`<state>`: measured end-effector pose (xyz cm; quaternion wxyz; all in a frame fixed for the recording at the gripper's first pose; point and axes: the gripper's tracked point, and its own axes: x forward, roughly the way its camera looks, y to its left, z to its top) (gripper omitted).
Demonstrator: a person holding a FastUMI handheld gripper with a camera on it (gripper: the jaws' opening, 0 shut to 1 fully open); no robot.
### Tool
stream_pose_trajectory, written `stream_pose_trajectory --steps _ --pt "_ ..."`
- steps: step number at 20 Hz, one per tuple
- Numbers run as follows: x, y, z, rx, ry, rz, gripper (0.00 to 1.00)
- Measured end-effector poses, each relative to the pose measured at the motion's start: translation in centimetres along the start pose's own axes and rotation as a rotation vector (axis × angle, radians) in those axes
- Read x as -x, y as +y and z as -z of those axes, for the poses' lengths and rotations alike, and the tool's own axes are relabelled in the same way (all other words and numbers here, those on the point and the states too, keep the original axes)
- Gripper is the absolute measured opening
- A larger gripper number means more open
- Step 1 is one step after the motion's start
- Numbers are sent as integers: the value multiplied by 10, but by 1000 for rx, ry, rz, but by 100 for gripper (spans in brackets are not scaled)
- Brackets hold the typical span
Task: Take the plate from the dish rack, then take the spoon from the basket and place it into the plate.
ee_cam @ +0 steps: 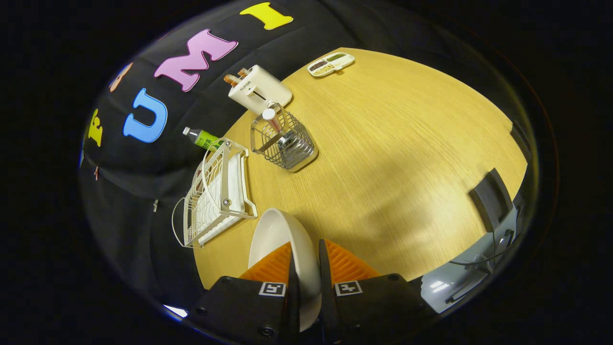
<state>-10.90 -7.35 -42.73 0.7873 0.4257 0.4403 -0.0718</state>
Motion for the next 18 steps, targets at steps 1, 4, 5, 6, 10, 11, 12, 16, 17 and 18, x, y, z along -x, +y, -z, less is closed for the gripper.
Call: stream_pose_trajectory --steps 1,4,5,6,10,11,12,16,17,18 --pt "-6 3 2 10 3 -2 22" --pt "-25 10 7 29 17 9 22" --pt "-31 11 10 28 23 12 23" --pt "-33 16 11 13 27 -3 23" --pt "-48 20 12 -5 28 9 27" --pt "-49 16 11 -5 27 28 27" --pt "-50 12 8 -5 24 45 30" --pt "-41 1 -4 -4 -3 77 60" --pt "-37 2 -8 -2 -12 76 60" --pt "-33 3 -13 2 -22 71 60"
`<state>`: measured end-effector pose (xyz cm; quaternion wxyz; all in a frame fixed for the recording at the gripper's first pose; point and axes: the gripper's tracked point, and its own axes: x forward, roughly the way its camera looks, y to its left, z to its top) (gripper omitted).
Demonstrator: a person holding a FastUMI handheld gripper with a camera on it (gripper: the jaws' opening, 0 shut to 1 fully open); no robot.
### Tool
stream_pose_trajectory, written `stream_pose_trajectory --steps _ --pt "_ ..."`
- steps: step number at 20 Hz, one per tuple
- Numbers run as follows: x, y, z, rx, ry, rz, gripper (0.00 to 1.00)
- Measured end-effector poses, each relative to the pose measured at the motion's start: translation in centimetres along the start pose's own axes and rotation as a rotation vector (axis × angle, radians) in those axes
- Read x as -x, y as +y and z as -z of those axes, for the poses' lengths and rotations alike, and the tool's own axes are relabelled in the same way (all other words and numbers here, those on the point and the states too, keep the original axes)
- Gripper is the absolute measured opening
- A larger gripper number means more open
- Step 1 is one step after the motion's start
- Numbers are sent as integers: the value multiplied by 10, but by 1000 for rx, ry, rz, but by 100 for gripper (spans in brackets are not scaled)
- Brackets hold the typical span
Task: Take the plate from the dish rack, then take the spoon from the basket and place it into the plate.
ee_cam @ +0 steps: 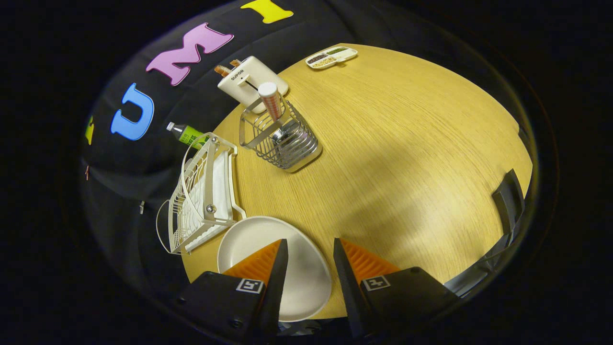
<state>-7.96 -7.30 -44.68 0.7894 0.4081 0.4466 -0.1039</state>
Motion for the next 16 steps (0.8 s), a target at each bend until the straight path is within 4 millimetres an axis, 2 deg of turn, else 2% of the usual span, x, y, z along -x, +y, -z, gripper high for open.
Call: stream_pose_trajectory --steps 4,10,13,16 --pt "26 10 -30 89 -72 -20 60" --pt "76 35 -88 424 -204 -41 60" --pt "84 45 -113 571 -222 -60 60" --pt "77 50 -131 650 -214 -87 60"
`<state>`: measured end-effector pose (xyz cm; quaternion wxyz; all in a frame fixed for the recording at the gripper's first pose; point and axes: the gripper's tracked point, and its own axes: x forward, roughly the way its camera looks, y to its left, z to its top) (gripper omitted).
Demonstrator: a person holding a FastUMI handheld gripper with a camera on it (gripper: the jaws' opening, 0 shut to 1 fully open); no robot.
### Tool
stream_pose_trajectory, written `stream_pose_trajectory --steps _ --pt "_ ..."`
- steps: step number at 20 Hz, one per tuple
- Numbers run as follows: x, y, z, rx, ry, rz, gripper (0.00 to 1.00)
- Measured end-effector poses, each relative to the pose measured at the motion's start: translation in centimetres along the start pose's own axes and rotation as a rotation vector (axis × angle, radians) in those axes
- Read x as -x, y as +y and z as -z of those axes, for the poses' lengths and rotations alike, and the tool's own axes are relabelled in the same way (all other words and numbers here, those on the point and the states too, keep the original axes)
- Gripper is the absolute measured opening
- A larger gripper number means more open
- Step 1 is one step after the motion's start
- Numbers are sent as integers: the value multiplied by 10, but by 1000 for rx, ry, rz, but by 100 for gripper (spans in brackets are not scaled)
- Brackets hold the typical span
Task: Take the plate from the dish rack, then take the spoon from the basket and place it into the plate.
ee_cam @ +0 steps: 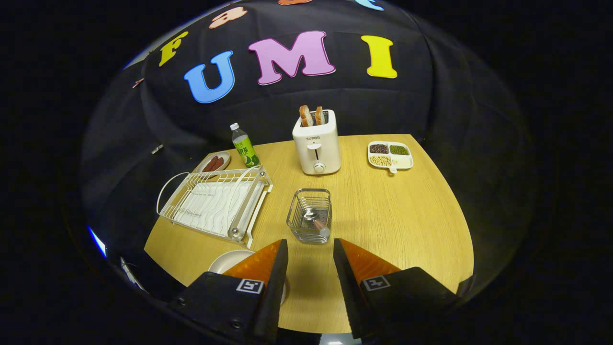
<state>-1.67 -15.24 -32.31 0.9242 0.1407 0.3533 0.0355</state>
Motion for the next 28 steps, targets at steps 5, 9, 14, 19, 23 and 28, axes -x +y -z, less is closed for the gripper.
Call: stream_pose_trajectory --steps 5,9,14,19,23,28 --pt "-38 -15 1 119 39 -43 59" --pt "-72 -18 22 173 104 -84 57" --pt "-85 -17 20 133 97 -94 19" --pt "-75 -18 14 110 83 -70 10" --pt "-60 -17 8 111 64 -43 10" --pt "-11 -10 -17 117 -2 -28 10"
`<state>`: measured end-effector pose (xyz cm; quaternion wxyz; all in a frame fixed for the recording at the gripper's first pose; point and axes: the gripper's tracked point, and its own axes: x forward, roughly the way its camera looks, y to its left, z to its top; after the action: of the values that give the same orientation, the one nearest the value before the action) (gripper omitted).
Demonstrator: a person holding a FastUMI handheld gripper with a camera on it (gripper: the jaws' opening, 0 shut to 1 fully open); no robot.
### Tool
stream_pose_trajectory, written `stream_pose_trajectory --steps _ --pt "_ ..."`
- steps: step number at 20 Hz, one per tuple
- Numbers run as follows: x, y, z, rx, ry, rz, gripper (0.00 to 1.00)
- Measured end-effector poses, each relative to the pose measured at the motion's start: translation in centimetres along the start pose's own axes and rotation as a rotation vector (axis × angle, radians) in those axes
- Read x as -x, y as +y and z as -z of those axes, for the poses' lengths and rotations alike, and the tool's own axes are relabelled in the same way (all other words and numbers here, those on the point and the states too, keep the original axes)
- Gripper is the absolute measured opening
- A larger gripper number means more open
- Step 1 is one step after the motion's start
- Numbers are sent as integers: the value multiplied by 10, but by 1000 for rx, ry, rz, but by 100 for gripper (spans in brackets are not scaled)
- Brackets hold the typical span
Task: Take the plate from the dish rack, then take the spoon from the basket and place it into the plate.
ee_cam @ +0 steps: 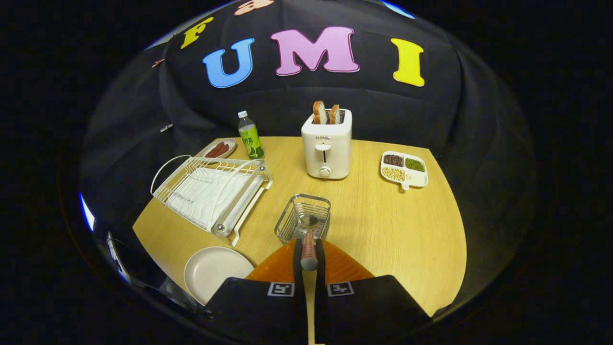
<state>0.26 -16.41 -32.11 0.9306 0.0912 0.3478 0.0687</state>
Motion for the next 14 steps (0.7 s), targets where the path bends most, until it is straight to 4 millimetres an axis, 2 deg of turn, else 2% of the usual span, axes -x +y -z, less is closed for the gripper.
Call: stream_pose_trajectory --steps 3,6,10,14 --pt "44 22 -11 -42 -40 -33 10" --pt "73 52 -8 -72 -32 -98 10" --pt "89 92 11 -64 24 -161 10" --pt "88 129 38 -24 84 -211 10"
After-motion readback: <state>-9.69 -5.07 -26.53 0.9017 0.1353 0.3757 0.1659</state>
